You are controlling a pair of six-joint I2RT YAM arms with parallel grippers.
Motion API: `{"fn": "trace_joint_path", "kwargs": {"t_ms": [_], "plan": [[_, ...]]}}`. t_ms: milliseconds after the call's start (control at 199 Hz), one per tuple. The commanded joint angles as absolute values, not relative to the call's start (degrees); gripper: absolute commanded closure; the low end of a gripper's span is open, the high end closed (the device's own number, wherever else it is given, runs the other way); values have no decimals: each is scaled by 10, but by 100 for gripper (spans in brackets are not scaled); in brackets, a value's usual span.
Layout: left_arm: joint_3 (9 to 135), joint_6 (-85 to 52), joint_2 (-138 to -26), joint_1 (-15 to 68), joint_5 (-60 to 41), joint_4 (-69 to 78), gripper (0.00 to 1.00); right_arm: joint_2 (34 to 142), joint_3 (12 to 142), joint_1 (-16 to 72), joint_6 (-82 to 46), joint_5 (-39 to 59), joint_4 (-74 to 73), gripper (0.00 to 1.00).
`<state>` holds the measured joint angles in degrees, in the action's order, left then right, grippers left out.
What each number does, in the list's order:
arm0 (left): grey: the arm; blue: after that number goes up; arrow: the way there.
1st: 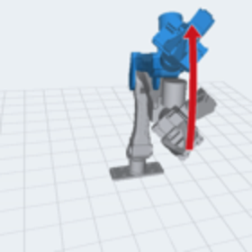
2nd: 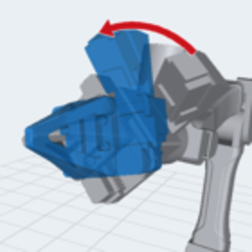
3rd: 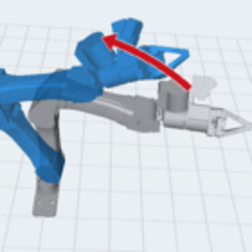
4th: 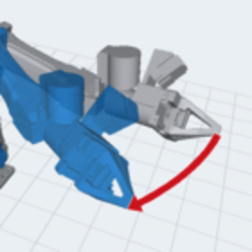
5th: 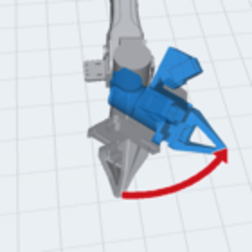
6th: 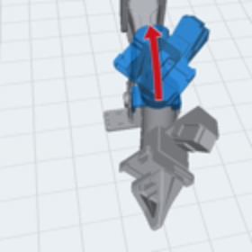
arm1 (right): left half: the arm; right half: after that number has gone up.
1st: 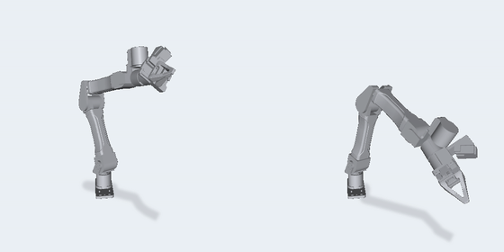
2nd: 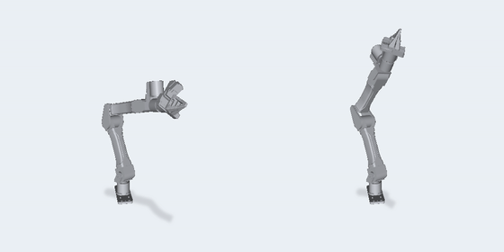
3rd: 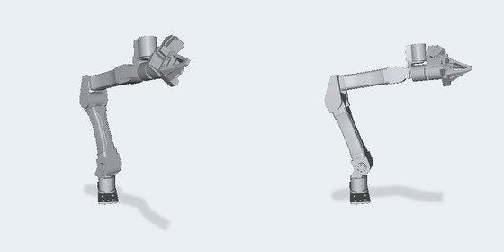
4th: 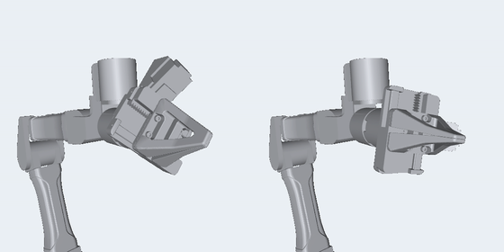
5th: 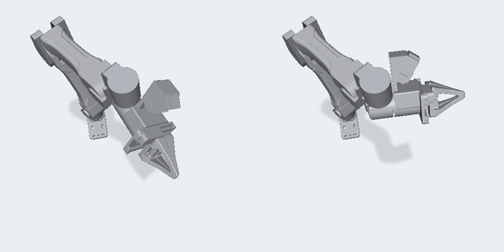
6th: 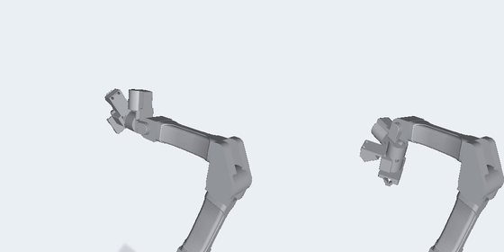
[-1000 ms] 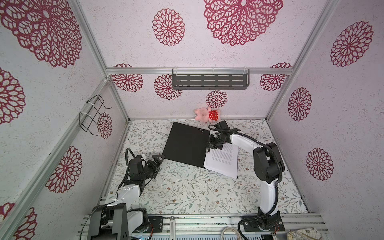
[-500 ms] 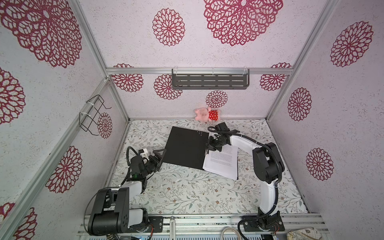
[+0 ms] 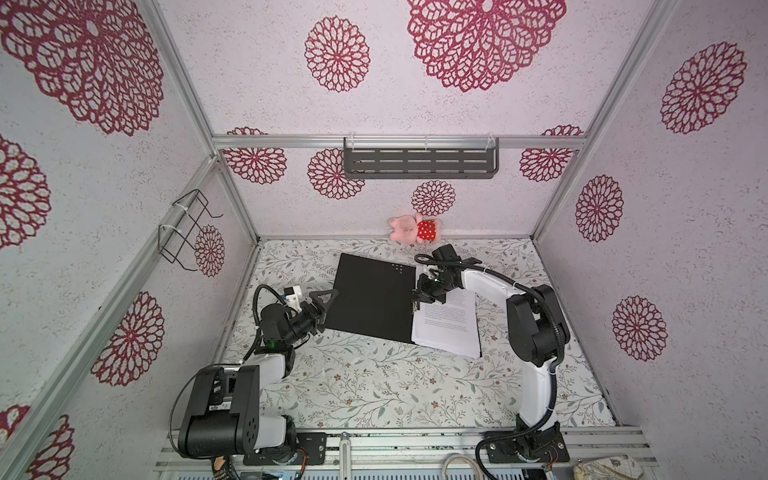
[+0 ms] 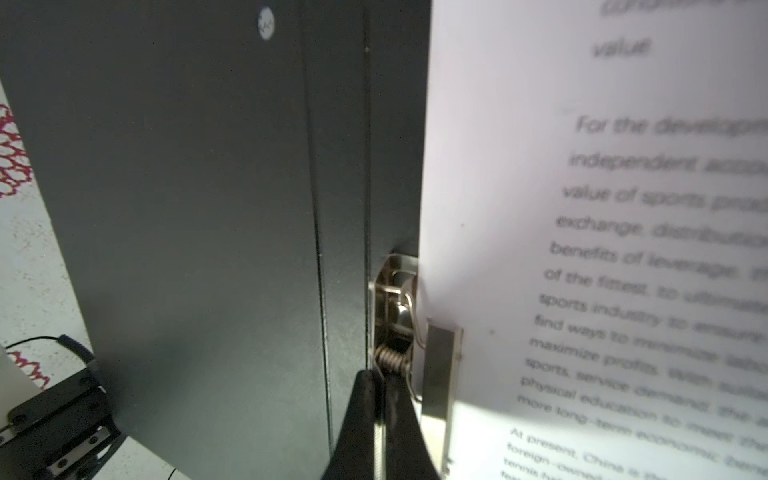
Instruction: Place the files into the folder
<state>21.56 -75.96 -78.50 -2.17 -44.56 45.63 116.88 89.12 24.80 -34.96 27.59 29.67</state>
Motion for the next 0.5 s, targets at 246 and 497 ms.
{"fn": "trace_joint_path", "kwargs": {"t_ms": [246, 497], "plan": [[292, -668, -754, -12, -507, 278, 1, 1144, 894, 249, -295, 318, 300, 100], [336, -619, -780, -7, -522, 207, 1, 1140, 883, 264, -275, 310, 303, 100]]}}
